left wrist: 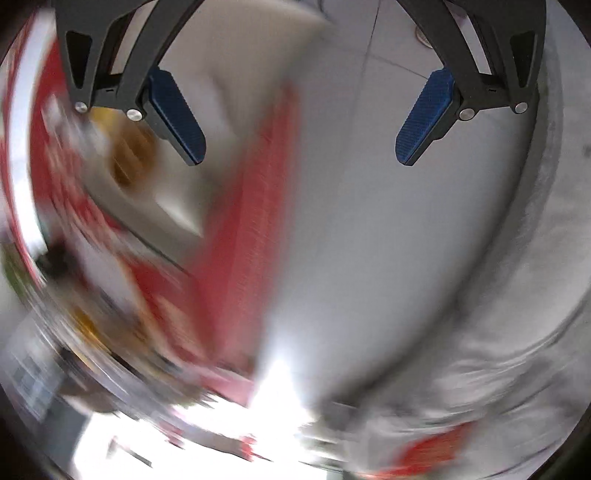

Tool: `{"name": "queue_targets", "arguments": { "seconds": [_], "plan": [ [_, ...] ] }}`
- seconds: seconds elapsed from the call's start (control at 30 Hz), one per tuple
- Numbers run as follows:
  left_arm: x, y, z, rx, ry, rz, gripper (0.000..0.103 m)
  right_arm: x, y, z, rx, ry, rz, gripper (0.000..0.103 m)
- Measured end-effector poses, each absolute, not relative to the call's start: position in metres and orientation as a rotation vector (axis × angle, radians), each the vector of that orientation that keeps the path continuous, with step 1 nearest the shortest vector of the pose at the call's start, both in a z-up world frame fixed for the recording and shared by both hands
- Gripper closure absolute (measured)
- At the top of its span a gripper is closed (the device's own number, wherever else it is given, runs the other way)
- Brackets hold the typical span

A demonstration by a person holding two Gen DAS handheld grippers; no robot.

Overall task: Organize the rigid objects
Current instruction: 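Move both open tools away from the tray toward the remaining objects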

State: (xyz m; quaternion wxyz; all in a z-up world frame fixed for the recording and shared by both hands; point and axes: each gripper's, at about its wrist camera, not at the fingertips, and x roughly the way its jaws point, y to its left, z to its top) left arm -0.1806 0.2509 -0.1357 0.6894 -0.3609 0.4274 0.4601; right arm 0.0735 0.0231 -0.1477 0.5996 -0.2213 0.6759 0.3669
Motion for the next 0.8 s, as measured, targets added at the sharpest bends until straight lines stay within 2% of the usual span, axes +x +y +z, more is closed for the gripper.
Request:
{"name": "queue_targets", "arguments": {
  "seconds": [0.13,0.3,0.53,0.8],
  "plan": [
    [-0.107,0.169,-0.139,-0.812,1.089,0.664,0.0,0.106,-0.005,-0.154,-0.476,1.598,0.727,0.009],
    [-0.031,0.102,-0.154,-0.846,1.11,0.412,0.0,0.147,-0.042,-0.159,-0.438,1.626,0.634,0.009],
    [0.006,0.104,-0.192,-0.969,1.137,0.324,0.0,0.178,-0.06,-0.162,-0.448,1.656,0.598,0.009],
    [-0.021,0.131,-0.2,-0.921,1.207,0.413,0.0,0.189,-0.065,-0.162,-0.442,1.675,0.639,0.009]
  ]
}}
